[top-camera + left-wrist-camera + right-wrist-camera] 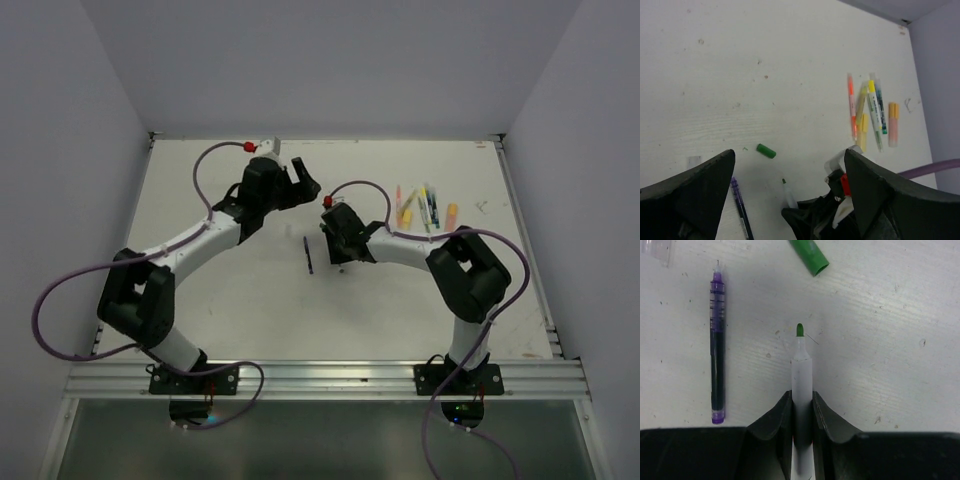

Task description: Open the pen caps

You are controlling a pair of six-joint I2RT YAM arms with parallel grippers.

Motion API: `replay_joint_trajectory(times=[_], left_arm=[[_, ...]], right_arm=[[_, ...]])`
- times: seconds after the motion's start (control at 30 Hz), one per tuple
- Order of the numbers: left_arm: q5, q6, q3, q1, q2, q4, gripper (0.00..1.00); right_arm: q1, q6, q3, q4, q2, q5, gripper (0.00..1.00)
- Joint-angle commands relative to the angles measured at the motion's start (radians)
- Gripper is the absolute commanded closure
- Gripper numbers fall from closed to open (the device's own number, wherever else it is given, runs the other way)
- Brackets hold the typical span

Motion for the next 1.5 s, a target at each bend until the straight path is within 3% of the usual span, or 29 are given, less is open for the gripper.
replay_joint_trajectory(times=[0.0, 0.13, 0.43, 0.5, 0.63, 0.73, 1.0, 1.27, 1.47], left_arm=[[-0.111, 0.035, -0.069, -0.003, -0.104, 0.010, 0.06], [-0.167, 0.046, -0.123, -0.003, -0.180, -0.004, 0.00], [-0.205, 0.072, -0.166, -0.002, -0.239, -0.043, 0.00], [-0.208, 0.084, -0.158, -0.002, -0.248, -0.067, 0.00], [-0.219, 0.104, -0.157, -0.003, -0.314, -0.107, 0.00], [-0.230, 0.118, -0.172, -0.002, -0.367, -0.126, 0.00], [-0.266, 0.172, -0.210, -0.002, -0.504, -0.184, 0.00], [-0.254, 0.213, -0.250, -0.002, -0.576, -0.221, 0.00], [-0.256, 0.222, -0.287, -0.002, -0.621, -0.231, 0.00]], right_arm=[[-0.003, -0.039, 0.041, 0.015, 0.022, -0.011, 0.79], [-0.004, -0.044, 0.064, 0.018, 0.049, -0.005, 0.68], [-0.026, -0.004, 0.102, -0.008, 0.062, 0.013, 0.61], [-0.027, 0.004, 0.110, -0.031, 0.008, -0.007, 0.54], [-0.032, 0.010, 0.138, -0.097, -0.099, 0.041, 0.29], [-0.079, 0.034, 0.139, -0.148, -0.161, 0.081, 0.19], [-0.277, 0.010, 0.193, -0.183, -0.123, 0.154, 0.22], [-0.428, -0.061, 0.404, -0.186, 0.104, 0.139, 0.41], [-0.486, -0.068, 0.507, -0.192, 0.218, 0.104, 0.48]])
